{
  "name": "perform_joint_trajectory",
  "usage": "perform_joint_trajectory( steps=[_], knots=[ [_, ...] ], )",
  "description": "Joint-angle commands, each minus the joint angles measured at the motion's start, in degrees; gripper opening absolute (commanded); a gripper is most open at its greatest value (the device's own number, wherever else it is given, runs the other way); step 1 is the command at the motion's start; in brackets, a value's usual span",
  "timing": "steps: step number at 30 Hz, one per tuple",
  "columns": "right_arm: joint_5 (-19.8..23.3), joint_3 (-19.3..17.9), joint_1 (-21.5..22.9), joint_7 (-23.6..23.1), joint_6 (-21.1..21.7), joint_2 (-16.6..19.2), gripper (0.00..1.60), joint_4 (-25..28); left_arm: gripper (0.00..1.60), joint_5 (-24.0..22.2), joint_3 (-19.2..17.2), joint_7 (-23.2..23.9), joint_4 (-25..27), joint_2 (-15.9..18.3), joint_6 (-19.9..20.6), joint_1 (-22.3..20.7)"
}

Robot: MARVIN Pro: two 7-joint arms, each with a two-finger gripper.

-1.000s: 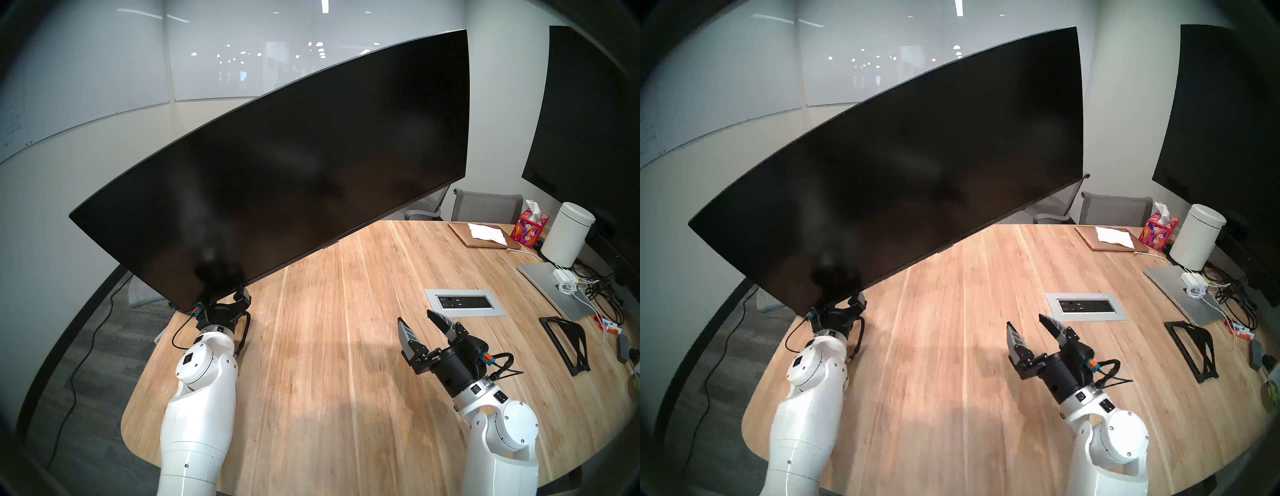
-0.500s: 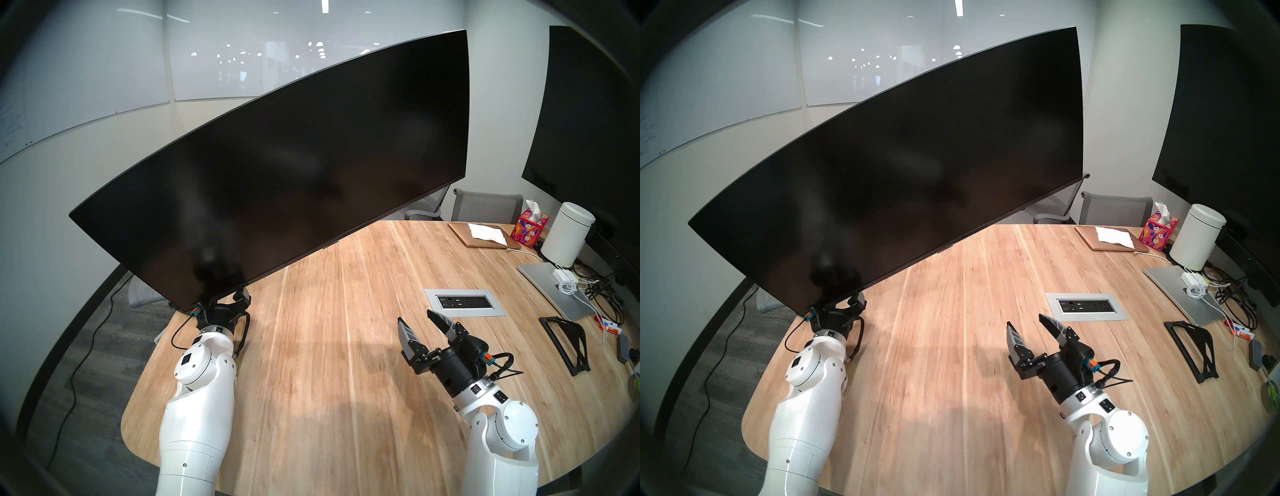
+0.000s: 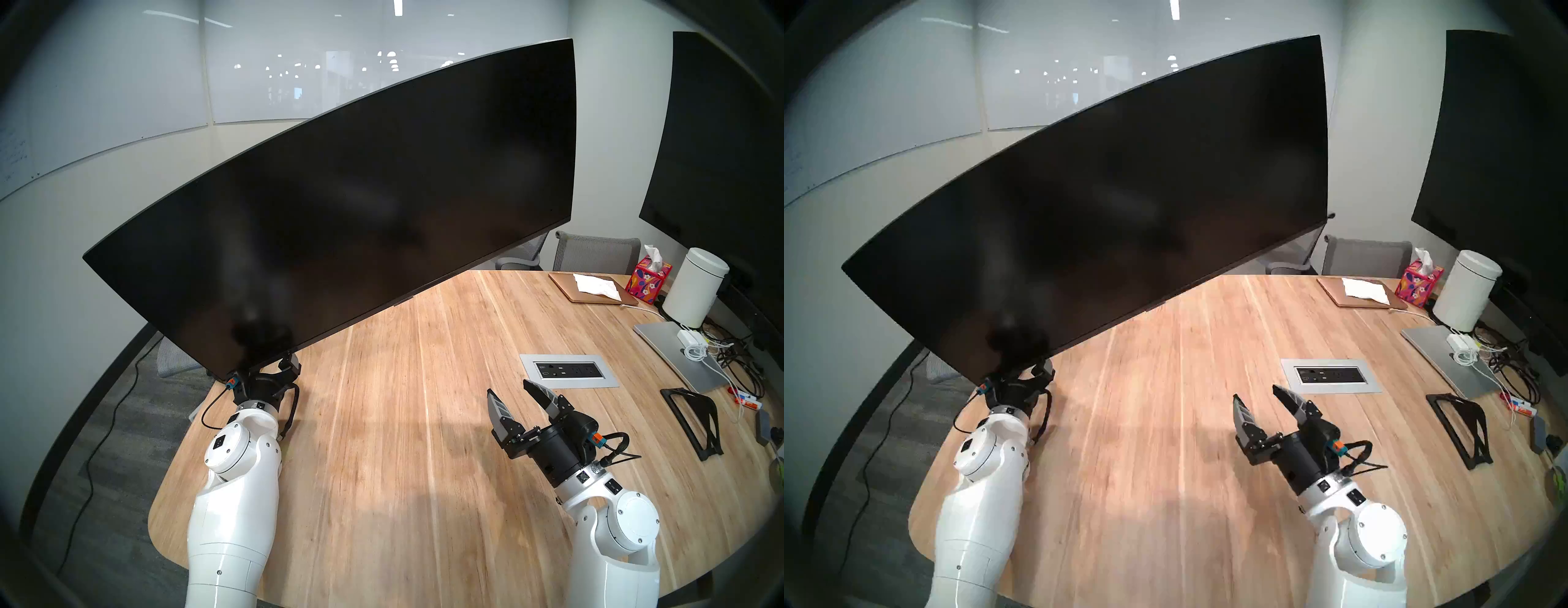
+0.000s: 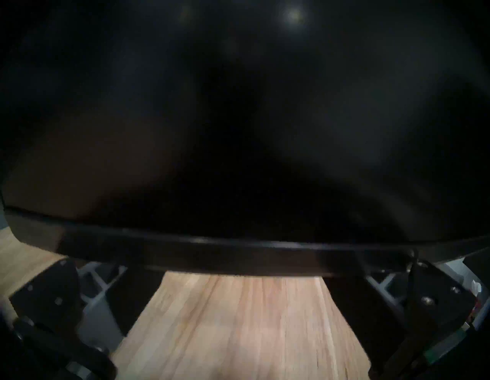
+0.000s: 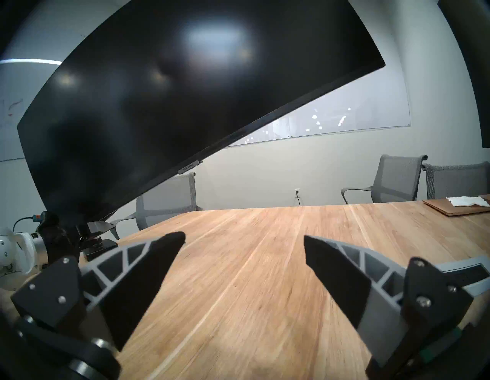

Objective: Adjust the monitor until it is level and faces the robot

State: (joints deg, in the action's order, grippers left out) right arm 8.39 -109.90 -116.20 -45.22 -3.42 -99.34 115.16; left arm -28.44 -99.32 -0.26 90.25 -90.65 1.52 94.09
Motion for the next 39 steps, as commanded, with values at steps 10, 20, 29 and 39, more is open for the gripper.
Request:
perform_joint_trajectory(
  steps=[10, 20, 29, 39],
  knots=[
    [0.27, 0.03, 0.16, -0.02, -0.13, 0.13, 1.6, 0.82, 1.6, -0.41, -3.56, 0.93, 5.05, 2.53, -0.29, -2.72],
    [0.27, 0.03, 0.17, -0.03, -0.14, 0.13, 1.6, 0.8, 1.6, -0.4, -4.54, 1.47, 6.19, 2.86, 0.52, -2.98],
    [0.26, 0.03, 0.18, -0.03, -0.15, 0.14, 1.6, 0.78, 1.6, -0.25, -5.04, 1.79, 7.3, 3.22, 1.69, -3.08],
    [0.25, 0.02, 0.2, -0.04, -0.16, 0.14, 1.6, 0.75, 1.6, 0.13, -5.9, 2.22, 8.61, 4.36, 3.08, -3.18]
  ],
)
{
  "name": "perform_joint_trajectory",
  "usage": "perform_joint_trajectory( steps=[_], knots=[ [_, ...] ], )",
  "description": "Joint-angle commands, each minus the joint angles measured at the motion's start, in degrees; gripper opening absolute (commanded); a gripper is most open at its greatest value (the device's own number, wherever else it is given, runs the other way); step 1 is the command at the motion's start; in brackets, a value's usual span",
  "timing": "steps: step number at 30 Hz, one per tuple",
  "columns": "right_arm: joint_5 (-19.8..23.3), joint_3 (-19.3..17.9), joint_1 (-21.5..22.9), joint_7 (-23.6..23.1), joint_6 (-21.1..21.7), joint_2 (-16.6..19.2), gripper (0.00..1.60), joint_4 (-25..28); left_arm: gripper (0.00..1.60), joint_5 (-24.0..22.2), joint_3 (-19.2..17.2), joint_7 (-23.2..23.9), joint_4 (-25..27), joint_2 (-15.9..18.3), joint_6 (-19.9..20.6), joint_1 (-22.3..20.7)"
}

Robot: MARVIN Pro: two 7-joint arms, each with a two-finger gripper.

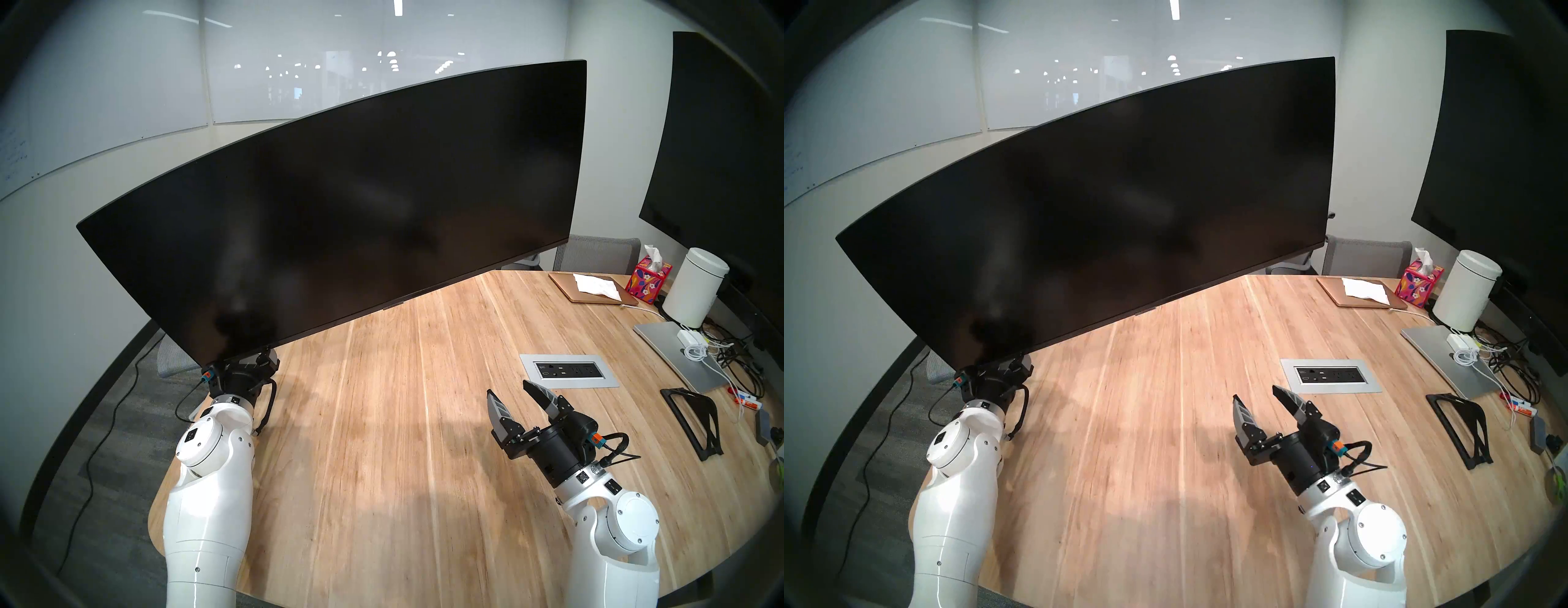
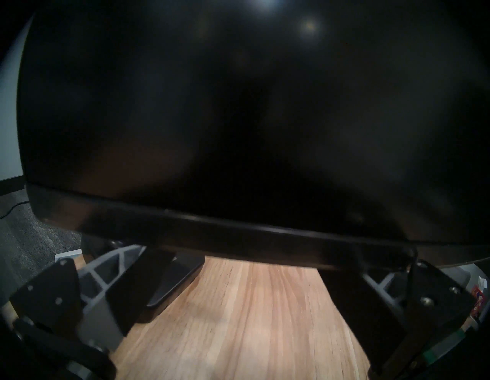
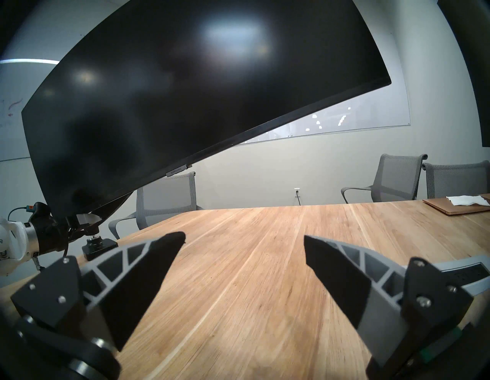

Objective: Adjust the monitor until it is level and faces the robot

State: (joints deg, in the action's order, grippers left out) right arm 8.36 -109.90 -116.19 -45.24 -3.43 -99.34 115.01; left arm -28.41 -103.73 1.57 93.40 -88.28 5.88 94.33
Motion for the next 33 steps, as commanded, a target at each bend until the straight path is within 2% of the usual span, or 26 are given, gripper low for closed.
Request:
perform_joint_trajectory(
  steps=[1, 16, 33],
  knots=[
    [0.28, 0.03, 0.19, -0.03, -0.15, 0.14, 1.6, 0.91, 1.6, 0.19, -1.52, 0.46, 5.59, 2.17, -1.12, -3.44],
    [0.26, 0.02, 0.2, -0.03, -0.15, 0.15, 1.6, 0.88, 1.6, 1.91, -2.22, 1.98, 7.44, 4.93, 0.52, -3.2],
    [0.26, 0.02, 0.21, -0.03, -0.16, 0.15, 1.6, 0.87, 1.6, 6.51, -3.17, 4.22, 9.7, 8.32, 2.62, -2.83]
  ],
)
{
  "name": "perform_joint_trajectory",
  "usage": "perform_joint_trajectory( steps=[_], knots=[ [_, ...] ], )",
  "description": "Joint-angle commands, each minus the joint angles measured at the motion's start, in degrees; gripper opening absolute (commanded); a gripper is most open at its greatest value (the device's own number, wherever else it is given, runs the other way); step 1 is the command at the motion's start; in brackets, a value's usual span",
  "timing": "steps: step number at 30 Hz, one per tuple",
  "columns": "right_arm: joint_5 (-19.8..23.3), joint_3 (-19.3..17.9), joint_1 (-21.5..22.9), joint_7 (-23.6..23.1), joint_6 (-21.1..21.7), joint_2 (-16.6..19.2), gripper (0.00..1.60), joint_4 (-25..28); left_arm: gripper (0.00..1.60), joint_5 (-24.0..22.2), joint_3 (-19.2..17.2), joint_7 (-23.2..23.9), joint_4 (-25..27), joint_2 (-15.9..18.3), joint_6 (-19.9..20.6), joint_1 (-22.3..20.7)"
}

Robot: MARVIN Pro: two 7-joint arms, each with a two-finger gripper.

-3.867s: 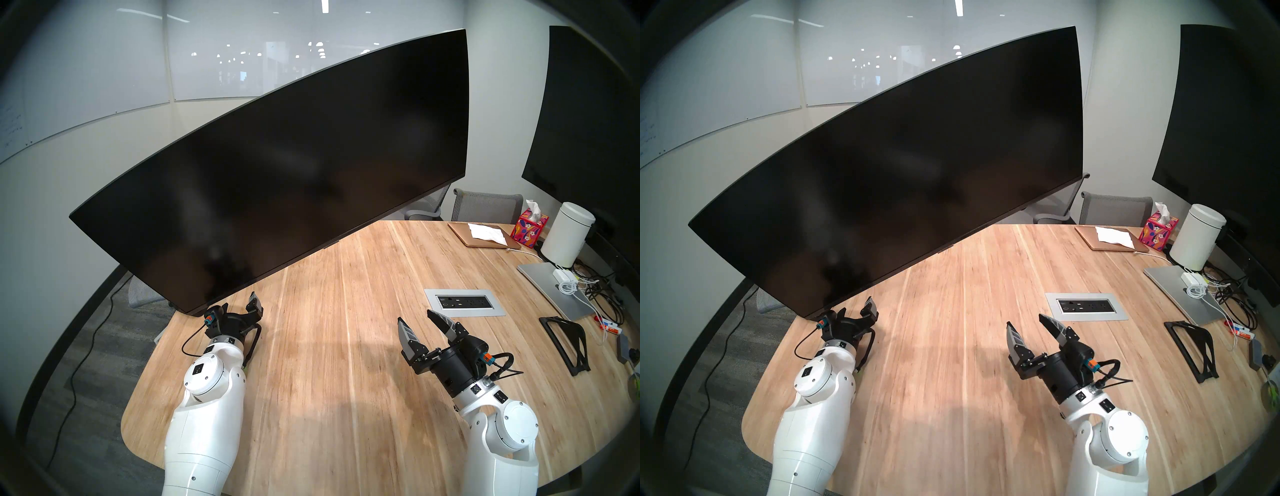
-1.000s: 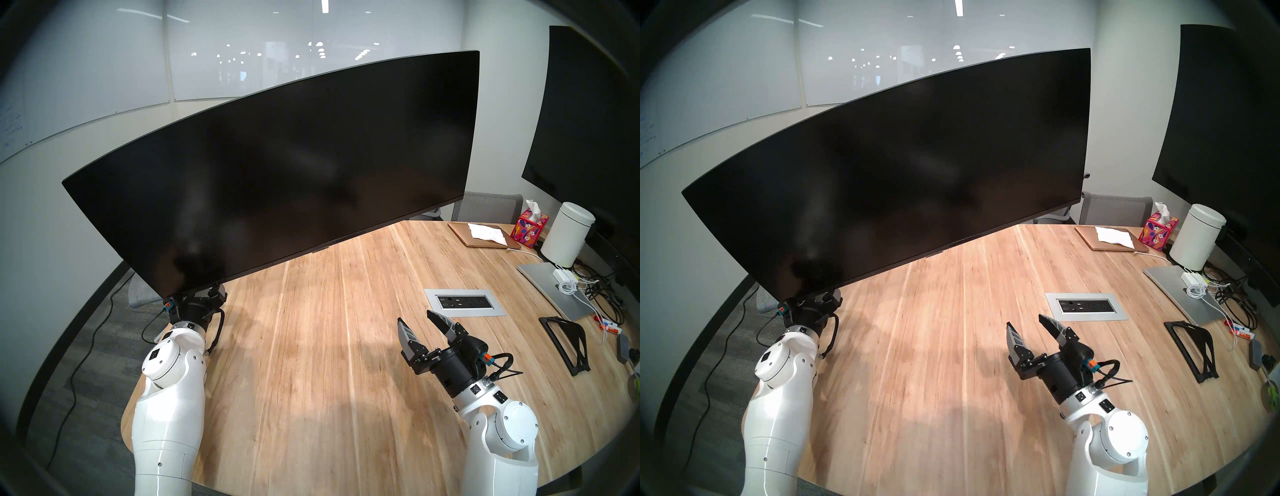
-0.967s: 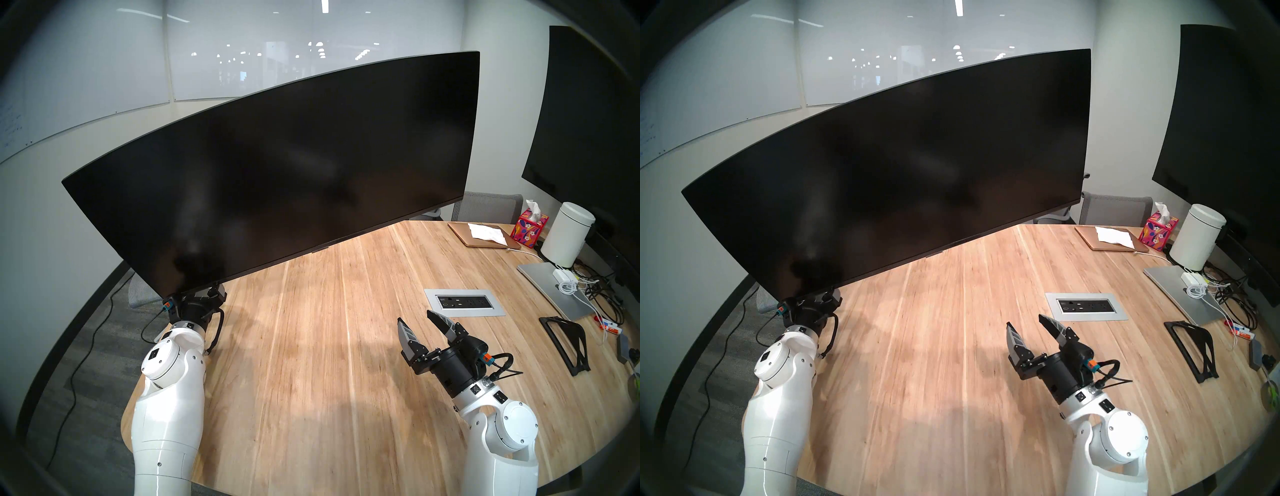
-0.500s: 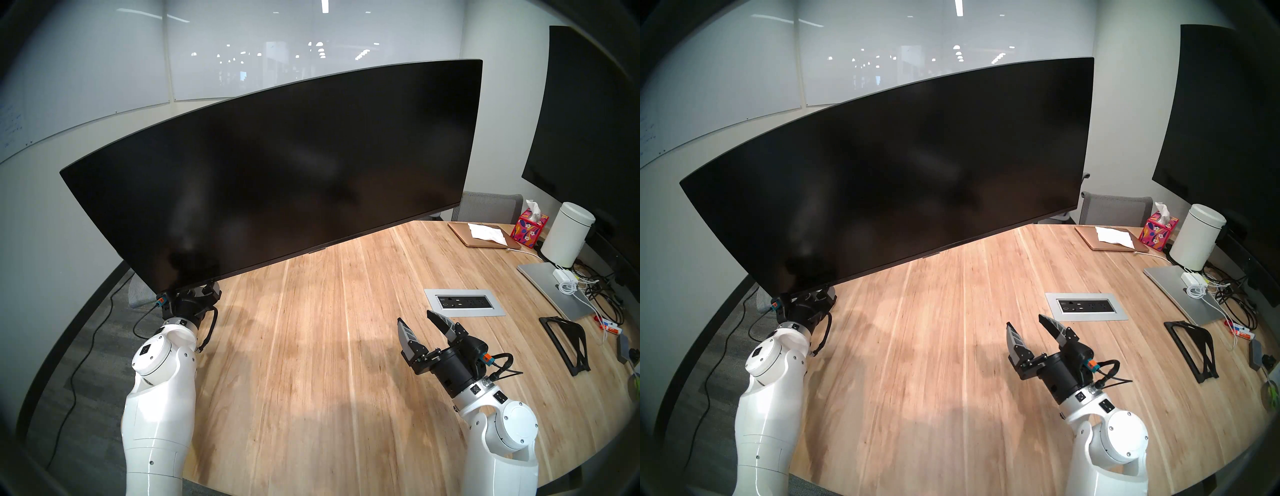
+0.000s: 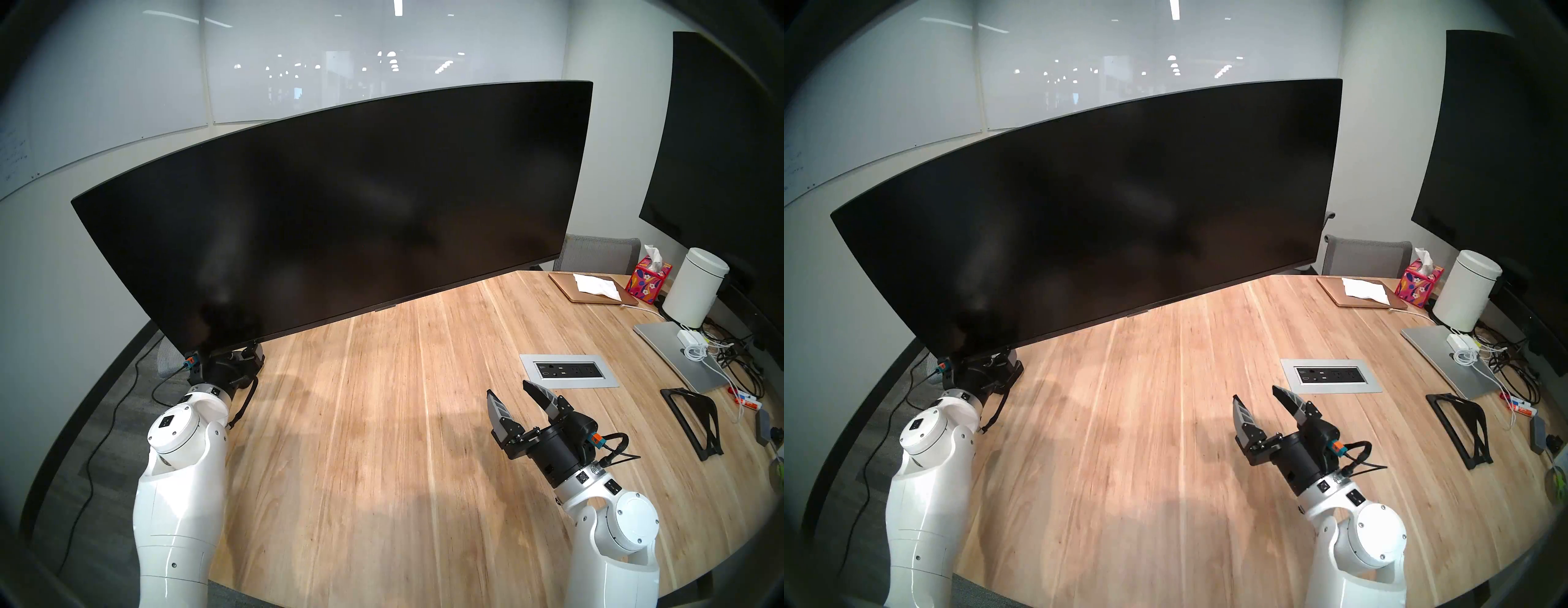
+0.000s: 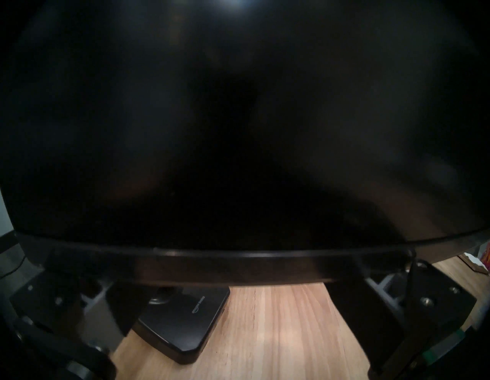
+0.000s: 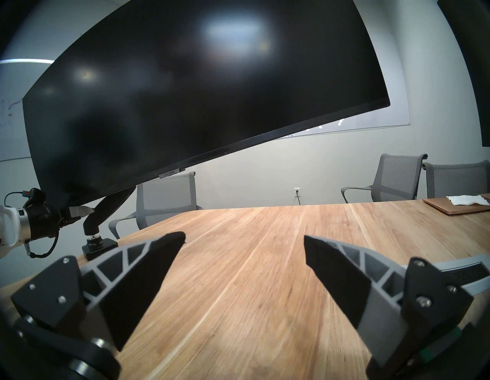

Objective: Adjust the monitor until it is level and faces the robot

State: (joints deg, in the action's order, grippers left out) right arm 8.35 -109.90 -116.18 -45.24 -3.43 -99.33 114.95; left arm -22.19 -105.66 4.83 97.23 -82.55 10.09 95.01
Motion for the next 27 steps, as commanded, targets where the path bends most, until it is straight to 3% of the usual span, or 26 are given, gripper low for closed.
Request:
perform_joint_trajectory(
  steps=[1, 27],
  knots=[
    [0.28, 0.02, 0.2, -0.03, -0.16, 0.14, 1.6, 0.93, 1.6, 0.38, -1.36, 1.07, 5.81, 2.73, -1.62, -3.63],
    [0.28, 0.03, 0.2, -0.03, -0.16, 0.14, 1.6, 0.94, 1.6, 2.11, -3.58, 3.91, 8.03, 5.12, 1.25, -3.78]
  ],
)
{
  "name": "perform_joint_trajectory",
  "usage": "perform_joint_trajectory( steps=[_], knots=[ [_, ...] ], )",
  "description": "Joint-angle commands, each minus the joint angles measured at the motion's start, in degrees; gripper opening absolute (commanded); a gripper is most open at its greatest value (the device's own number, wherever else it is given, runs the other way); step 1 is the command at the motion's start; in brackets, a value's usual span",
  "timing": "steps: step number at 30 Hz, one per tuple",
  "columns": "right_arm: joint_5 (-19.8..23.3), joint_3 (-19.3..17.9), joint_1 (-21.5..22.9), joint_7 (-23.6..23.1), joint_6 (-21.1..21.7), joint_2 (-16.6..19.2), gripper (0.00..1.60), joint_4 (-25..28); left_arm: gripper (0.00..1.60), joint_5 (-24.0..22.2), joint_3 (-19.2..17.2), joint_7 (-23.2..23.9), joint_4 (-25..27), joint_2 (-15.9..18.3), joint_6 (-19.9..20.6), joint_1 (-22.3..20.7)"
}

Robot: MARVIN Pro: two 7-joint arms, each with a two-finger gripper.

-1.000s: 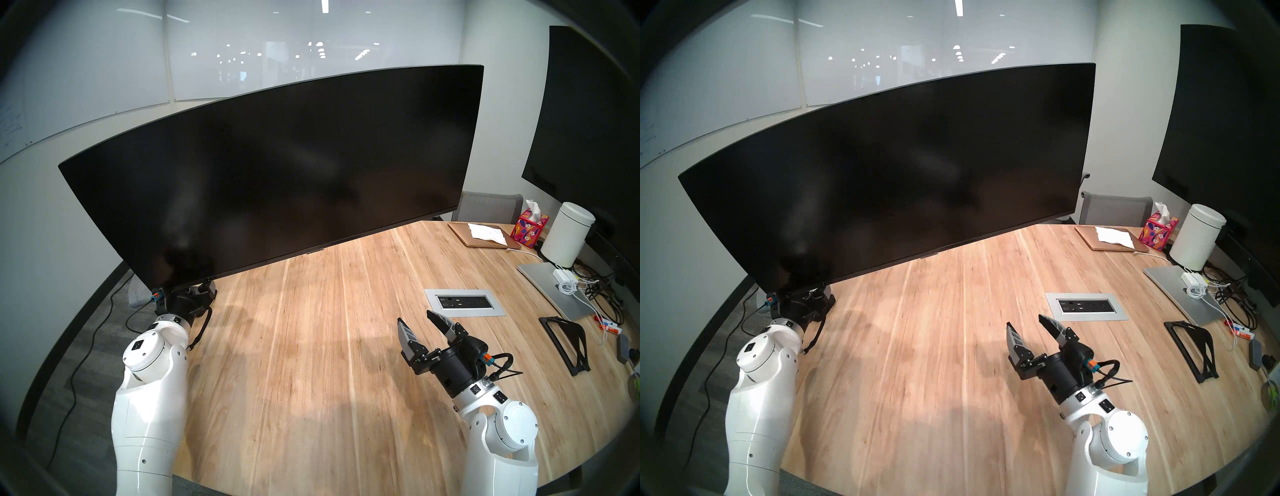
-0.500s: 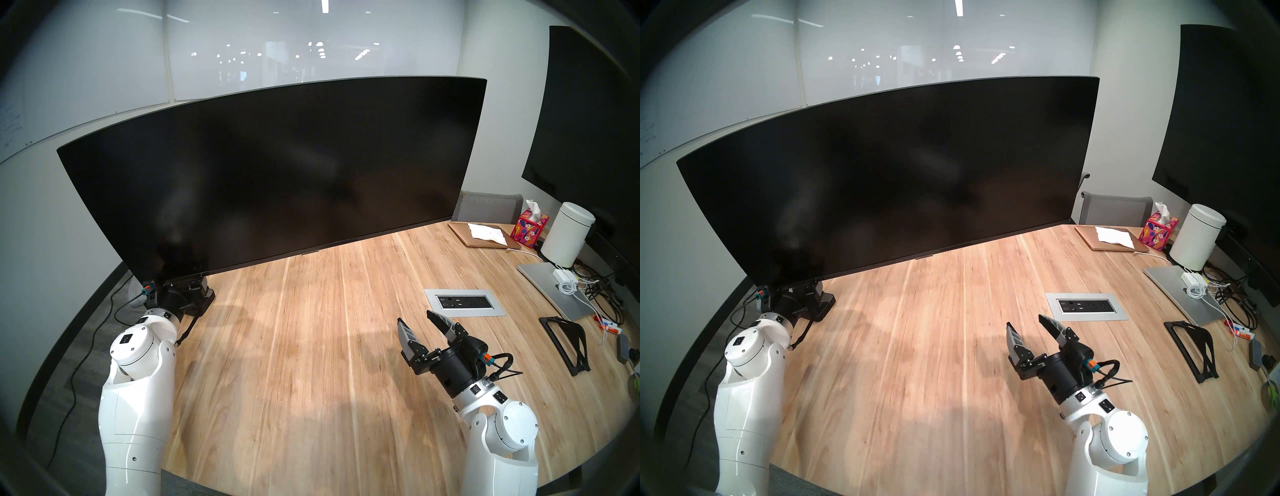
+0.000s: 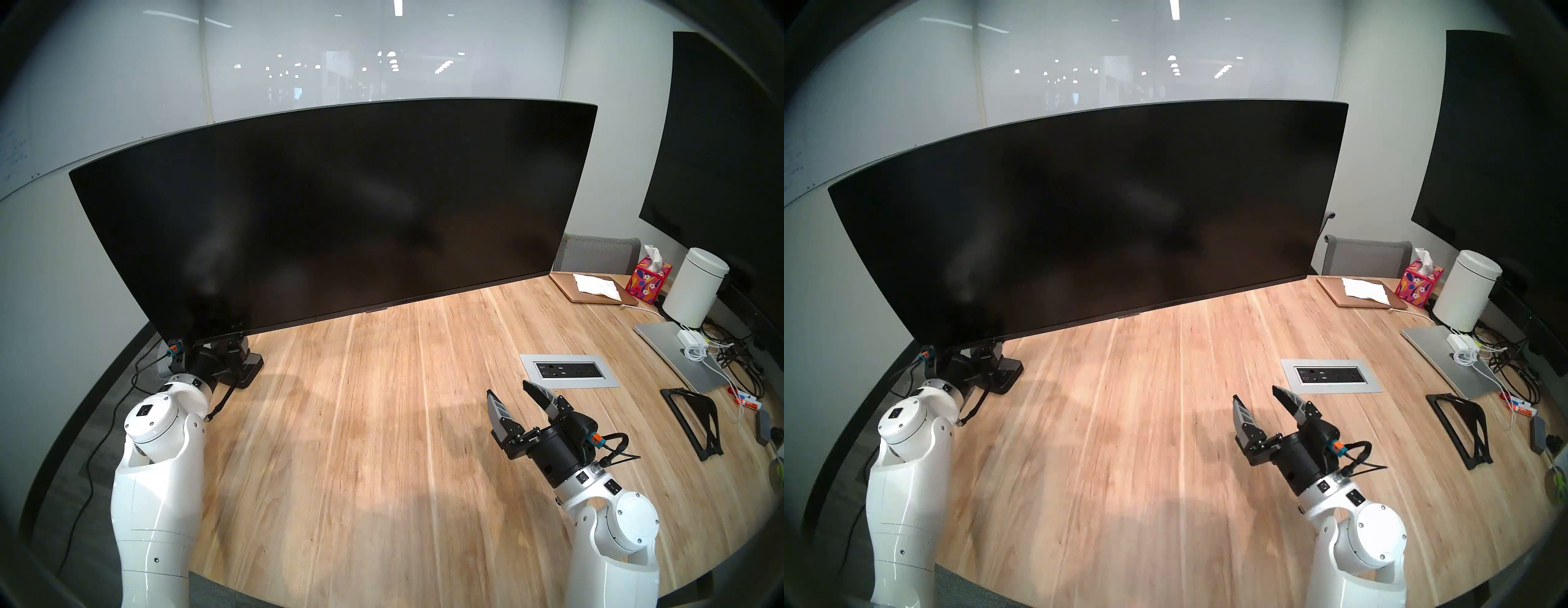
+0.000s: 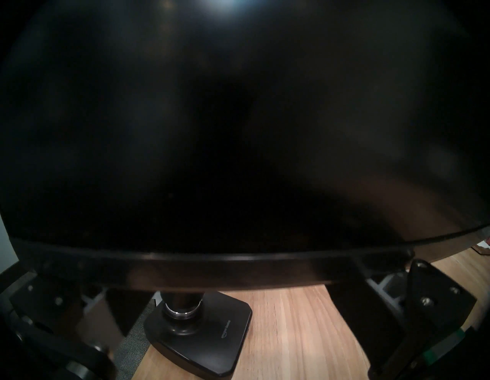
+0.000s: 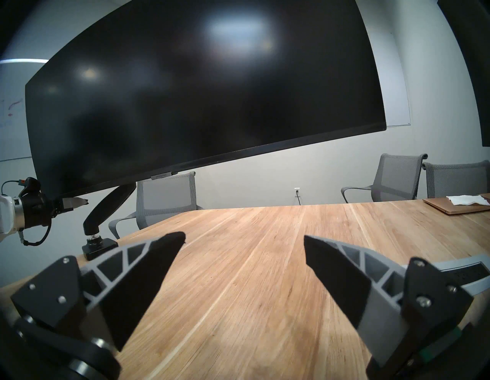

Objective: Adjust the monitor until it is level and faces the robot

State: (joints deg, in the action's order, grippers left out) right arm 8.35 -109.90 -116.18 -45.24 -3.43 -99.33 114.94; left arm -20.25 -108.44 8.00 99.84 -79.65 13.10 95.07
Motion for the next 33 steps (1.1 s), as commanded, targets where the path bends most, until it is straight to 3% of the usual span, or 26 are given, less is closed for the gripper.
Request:
perform_joint_trajectory(
  steps=[1, 33],
  knots=[
    [0.28, 0.03, 0.2, -0.03, -0.16, 0.15, 1.6, 0.95, 1.6, 0.21, -0.84, 0.83, 5.48, 2.33, -1.69, -3.89],
    [0.28, 0.03, 0.2, -0.03, -0.16, 0.15, 1.6, 0.93, 1.6, 0.65, -3.26, 3.13, 5.39, 5.43, 0.57, -5.97]
  ],
)
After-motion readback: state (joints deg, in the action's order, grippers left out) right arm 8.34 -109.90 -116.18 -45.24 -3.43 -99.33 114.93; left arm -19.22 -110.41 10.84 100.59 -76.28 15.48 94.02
